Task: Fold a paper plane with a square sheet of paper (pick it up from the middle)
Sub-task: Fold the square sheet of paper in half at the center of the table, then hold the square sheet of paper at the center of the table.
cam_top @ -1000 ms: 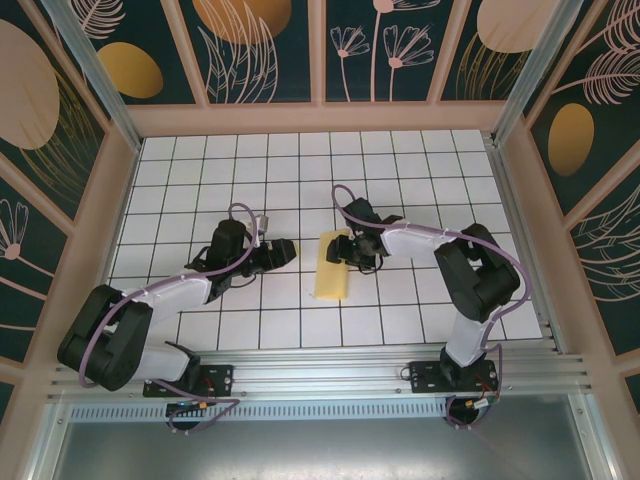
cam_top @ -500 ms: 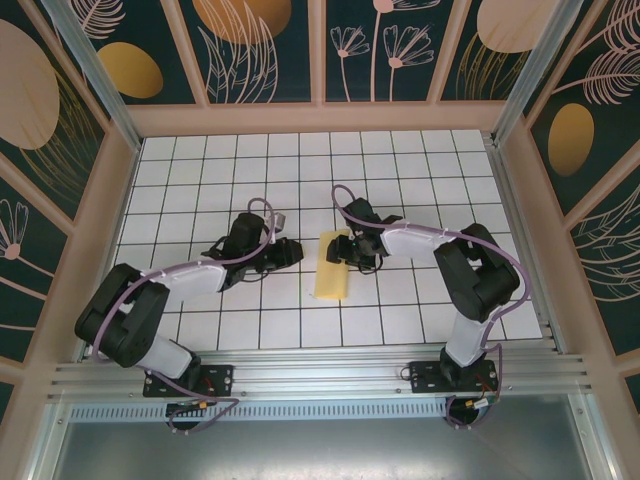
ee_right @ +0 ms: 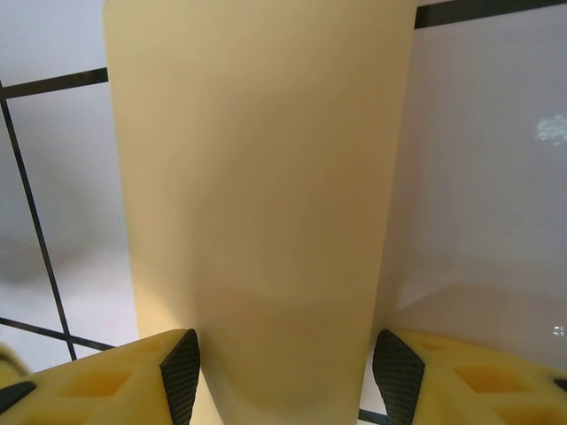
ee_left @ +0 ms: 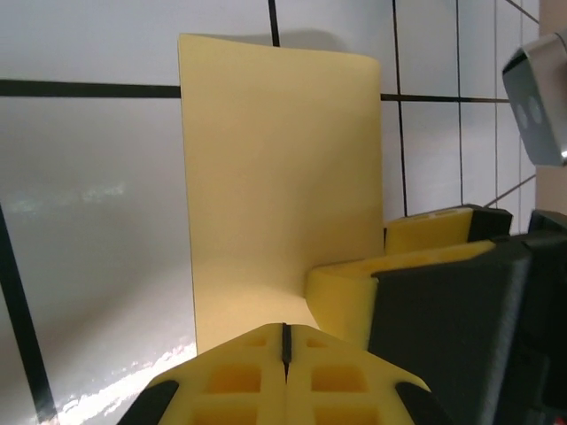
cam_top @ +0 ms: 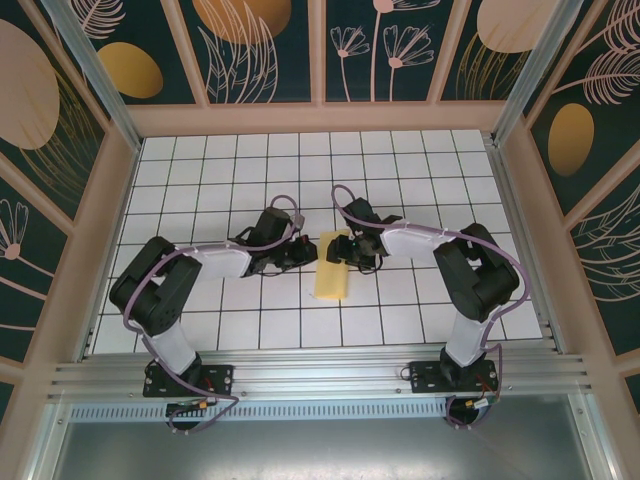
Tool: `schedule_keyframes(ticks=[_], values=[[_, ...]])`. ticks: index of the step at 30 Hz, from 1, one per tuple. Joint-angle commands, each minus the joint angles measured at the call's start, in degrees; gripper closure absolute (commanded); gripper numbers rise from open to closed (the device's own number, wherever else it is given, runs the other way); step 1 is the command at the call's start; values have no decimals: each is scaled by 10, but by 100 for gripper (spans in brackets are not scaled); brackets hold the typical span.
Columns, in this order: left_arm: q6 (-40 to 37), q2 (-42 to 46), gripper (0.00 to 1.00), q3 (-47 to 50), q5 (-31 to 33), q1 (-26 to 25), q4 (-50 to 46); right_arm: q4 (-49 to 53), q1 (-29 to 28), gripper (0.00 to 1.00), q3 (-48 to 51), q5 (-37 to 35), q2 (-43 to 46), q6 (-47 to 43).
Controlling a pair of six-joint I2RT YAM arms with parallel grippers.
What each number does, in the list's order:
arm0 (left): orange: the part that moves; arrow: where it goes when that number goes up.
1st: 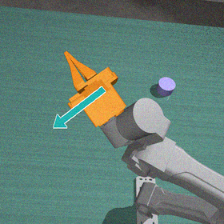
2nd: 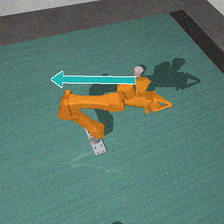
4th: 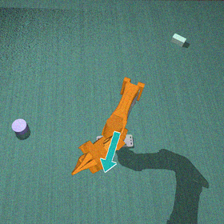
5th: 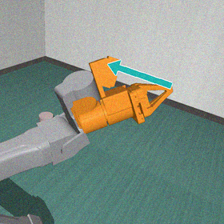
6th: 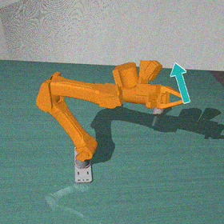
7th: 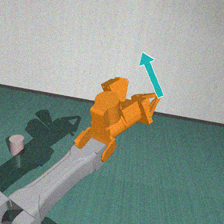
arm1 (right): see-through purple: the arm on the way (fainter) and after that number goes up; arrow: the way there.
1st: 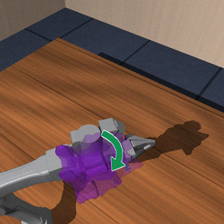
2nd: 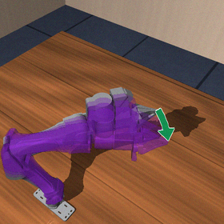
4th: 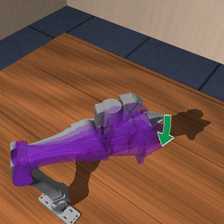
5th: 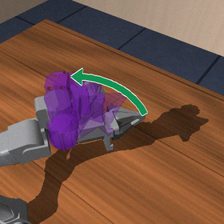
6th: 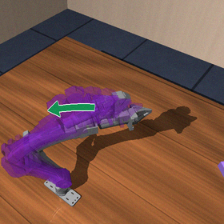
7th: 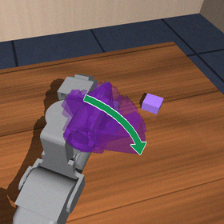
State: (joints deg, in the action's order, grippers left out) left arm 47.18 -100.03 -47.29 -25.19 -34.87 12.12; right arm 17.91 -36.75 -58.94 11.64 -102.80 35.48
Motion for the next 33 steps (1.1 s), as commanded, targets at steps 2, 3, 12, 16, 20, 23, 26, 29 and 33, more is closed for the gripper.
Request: schedule_keyframes(ticks=[2, 3, 12, 16, 20, 23, 26, 29, 33], values=[[-17, -28, 100, -40, 23, -10, -63, 12, -3, 40, 3, -22, -40, 3], [-18, -34, 100, -45, 23, -11, -69, 12, -4, 40, 3, -22, -41, 4], [-26, -66, 100, -81, 29, -21, -90, 10, -4, 40, 4, -22, -43, 4], [-29, -79, 100, -82, 39, -24, -100, 10, -4, 40, 4, -22, -44, 4], [-31, -87, 100, -81, 46, -24, -104, 10, -3, 40, 3, -22, -45, 3], [-35, -94, 100, -81, 51, -24, -110, 10, -4, 40, 2, -21, -47, 3], [-40, -102, 100, -81, 58, -25, -121, 11, -3, 40, 1, -21, -44, 3], [-43, -103, 100, -80, 62, -25, -127, 16, -3, 39, -4, -27, -39, 4], [-45, -104, 100, -73, 61, -25, -126, 26, -3, 38, -19, -42, -7, 9]])
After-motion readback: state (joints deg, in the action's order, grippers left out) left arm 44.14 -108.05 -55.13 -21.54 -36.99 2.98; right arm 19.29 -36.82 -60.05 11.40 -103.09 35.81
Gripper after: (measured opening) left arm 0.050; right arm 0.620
